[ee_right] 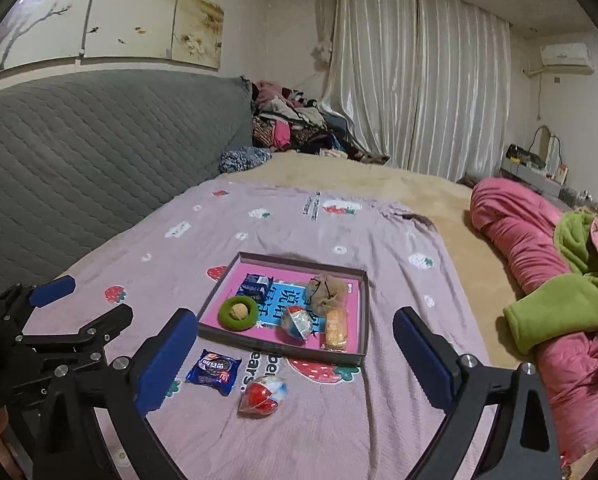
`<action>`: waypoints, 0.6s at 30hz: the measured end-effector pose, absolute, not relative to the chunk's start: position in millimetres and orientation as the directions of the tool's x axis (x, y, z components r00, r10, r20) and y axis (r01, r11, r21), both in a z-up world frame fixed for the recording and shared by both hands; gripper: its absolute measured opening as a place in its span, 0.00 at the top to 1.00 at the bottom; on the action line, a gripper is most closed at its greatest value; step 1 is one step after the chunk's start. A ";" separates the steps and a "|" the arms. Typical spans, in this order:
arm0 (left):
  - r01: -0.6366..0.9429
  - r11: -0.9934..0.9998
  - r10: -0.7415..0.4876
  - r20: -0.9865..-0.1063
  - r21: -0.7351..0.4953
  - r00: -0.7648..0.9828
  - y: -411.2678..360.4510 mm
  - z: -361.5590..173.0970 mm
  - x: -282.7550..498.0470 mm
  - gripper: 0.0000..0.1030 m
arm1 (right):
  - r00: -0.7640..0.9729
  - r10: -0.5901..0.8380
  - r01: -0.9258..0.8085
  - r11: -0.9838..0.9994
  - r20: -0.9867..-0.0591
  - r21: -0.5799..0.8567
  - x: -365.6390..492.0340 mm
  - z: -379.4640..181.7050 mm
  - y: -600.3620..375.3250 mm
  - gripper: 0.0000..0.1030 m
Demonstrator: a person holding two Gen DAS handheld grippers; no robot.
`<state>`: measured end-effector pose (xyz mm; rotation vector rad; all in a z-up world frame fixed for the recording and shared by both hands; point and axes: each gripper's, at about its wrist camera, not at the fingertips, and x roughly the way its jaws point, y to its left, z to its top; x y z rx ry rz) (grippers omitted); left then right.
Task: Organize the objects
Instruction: 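Withdraw both tools from the tray toward the cookie packet and red egg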
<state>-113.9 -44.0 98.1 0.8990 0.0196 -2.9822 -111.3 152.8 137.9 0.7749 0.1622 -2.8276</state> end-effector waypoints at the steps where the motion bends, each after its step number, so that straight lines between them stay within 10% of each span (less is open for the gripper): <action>1: 0.033 -0.999 -0.029 -0.549 0.003 -0.835 -43.2 100.7 -109.1 0.10 | -0.843 -0.168 0.226 -0.973 -0.510 -0.054 -106.6 141.4 152.6 0.03; 18: 0.008 -1.000 -0.007 -0.544 0.002 -0.839 -41.1 116.8 -39.5 0.10 | -0.851 -0.221 0.269 -0.963 -0.477 -0.033 -36.6 155.1 154.9 0.01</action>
